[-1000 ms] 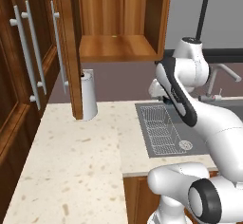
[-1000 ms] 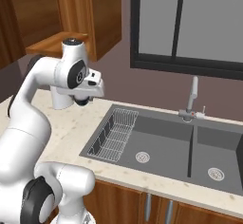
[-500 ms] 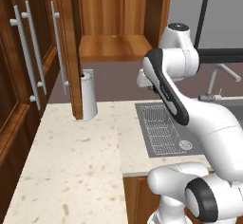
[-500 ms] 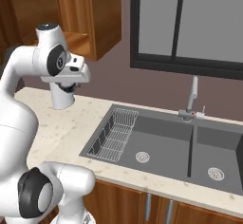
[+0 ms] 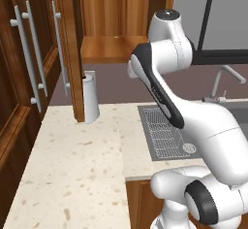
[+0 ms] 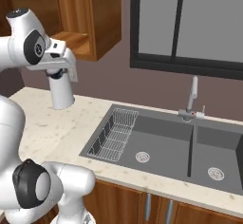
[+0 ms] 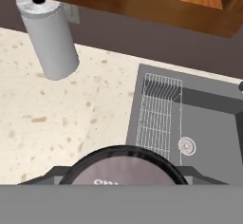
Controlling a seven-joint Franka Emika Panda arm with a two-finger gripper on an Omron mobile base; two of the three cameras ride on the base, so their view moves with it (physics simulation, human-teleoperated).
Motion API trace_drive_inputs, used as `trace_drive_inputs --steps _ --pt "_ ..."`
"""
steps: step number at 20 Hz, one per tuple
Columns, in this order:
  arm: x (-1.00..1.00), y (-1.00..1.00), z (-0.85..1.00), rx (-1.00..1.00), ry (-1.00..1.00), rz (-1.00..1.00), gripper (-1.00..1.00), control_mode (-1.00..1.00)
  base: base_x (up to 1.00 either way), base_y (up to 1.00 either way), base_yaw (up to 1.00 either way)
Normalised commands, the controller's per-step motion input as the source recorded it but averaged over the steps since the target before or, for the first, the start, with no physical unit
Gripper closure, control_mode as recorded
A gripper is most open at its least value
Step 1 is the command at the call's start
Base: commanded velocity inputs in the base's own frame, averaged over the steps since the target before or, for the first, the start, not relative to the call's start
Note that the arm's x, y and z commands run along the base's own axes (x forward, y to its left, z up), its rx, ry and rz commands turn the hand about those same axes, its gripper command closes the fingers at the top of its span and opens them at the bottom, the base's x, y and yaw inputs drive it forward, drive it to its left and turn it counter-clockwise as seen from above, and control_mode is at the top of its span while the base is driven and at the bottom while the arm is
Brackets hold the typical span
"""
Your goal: Pick the yogurt and canned food from the counter and place them in the cabinets closest to them.
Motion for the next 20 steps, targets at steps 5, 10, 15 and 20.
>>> trace_drive_inputs --steps 5,10,15,20 --pt "0.06 0.26 0.42 -0.03 -0.07 -0.04 1.0 -1.0 0.0 0.0 0.0" --pt "0.22 0.11 0.3 0.0 -0.04 -0.06 1.0 -1.0 0.0 0.0 0.0" --pt "0.27 0.02 0.19 0.0 0.0 -0.02 1.0 -1.0 0.0 0.0 0.0" --pt "0.25 0.0 0.11 0.0 -0.01 0.0 1.0 -1.0 0.0 0.0 0.0"
